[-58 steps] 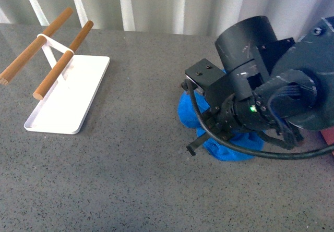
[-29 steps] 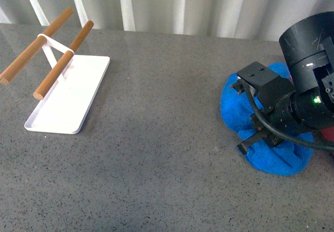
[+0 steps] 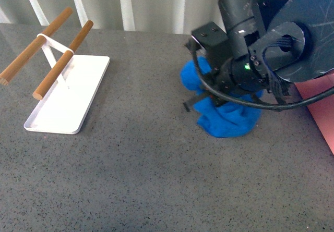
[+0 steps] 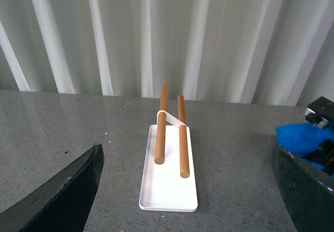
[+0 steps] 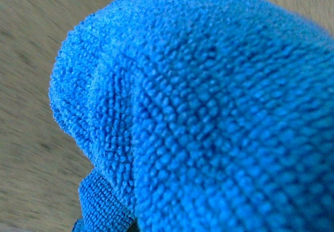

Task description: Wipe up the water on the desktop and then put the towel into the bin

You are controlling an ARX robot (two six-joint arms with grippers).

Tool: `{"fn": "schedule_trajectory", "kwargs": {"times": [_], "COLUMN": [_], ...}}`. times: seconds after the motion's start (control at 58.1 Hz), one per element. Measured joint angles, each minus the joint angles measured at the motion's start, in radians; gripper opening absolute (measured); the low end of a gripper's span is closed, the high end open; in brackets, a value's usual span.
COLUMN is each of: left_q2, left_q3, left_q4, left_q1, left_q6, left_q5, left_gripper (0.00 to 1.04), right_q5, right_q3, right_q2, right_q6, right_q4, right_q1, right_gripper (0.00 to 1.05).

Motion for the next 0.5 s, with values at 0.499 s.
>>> {"fn": "schedule_trajectory", "kwargs": {"times": [0.499], "left_q2": [0.000], "left_q3": [0.000], "left_q4": [0.000], "left_q1": [0.000], "left_q6": [0.000], "left_q5": [0.000], "left_gripper": [0.98], "right_q5": [0.229], "right_q3": [-0.132], "right_q2": [-0.464], "right_q6": [0.163], "right_q4": [0.136], "right_q1": [-0.002], "right_gripper": [0.05]}}
